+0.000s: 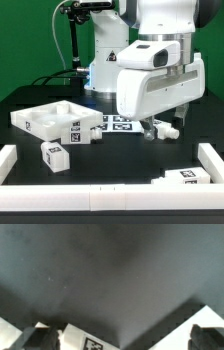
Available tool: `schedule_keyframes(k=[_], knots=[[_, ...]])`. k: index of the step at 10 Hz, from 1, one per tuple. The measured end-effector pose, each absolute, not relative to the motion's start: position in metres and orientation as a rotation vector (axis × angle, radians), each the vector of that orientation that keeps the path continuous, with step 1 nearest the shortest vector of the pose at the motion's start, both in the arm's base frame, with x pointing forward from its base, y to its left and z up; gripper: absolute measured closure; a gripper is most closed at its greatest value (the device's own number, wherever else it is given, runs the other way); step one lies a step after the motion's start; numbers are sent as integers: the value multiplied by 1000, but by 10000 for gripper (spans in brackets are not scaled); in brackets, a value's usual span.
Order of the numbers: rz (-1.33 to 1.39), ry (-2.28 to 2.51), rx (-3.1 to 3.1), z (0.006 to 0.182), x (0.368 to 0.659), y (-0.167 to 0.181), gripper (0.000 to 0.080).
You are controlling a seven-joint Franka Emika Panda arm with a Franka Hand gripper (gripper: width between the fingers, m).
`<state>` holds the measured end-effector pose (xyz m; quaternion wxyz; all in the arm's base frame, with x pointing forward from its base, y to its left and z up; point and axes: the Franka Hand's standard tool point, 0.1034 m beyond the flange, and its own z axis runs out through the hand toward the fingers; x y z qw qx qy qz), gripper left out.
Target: Assemble one leg
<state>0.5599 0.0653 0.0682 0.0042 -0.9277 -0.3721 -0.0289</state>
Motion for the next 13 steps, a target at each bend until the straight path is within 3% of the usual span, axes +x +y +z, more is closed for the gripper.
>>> schedule_keyframes(k=[6, 9, 13], knots=[[-139, -1314, -2859, 65, 565, 58, 150], [-191, -1596, -2738, 76, 601, 62, 150], [-299, -1604, -2739, 68, 590, 77, 150]])
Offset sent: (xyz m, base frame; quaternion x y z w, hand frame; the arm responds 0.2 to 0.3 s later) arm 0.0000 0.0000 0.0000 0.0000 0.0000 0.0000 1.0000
